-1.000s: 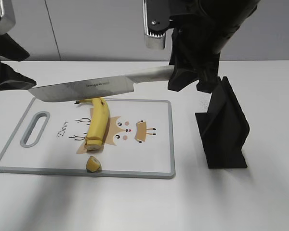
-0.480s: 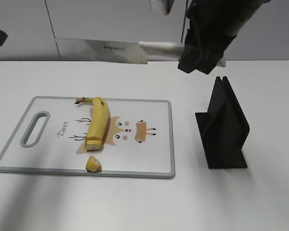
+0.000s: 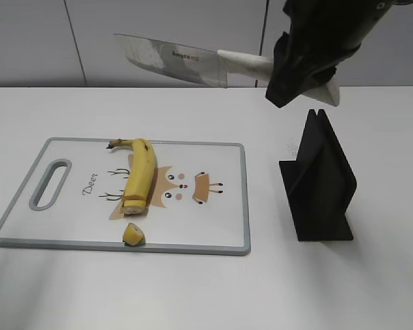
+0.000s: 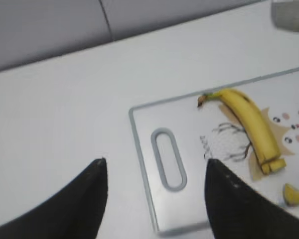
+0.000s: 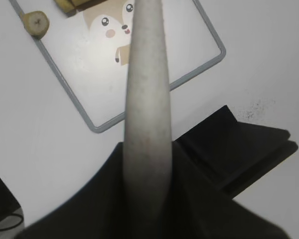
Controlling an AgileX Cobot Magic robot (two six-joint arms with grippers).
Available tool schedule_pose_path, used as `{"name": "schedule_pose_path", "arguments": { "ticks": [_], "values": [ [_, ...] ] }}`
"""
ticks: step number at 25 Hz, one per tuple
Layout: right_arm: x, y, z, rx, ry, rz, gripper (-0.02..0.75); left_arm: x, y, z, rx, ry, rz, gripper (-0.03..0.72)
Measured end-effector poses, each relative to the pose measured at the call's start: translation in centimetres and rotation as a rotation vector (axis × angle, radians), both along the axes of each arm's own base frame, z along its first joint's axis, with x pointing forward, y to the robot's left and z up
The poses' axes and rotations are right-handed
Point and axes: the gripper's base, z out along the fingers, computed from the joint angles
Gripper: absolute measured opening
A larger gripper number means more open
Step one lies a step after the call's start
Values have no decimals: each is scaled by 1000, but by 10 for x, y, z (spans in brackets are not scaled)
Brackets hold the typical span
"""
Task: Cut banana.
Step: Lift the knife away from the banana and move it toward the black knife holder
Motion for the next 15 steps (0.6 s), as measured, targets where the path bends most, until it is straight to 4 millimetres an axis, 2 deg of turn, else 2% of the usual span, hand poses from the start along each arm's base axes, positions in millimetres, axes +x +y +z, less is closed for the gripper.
{"name": "schedule_pose_path", "arguments": {
  "ticks": [4, 7, 10, 15],
  "values": [
    [-3, -2, 6, 80, 54, -197, 174, -17, 13, 1, 59, 171, 118, 582],
    [-4, -3, 10, 127, 87, -333, 174, -30, 20, 1, 114, 229, 178, 578],
    [-5, -9, 12, 136, 84, -439, 174, -48, 22, -2, 115, 208, 194, 577],
    [-11, -20, 13, 152, 57, -566, 174, -91, 22, -15, 101, 130, 207, 577]
  ]
}}
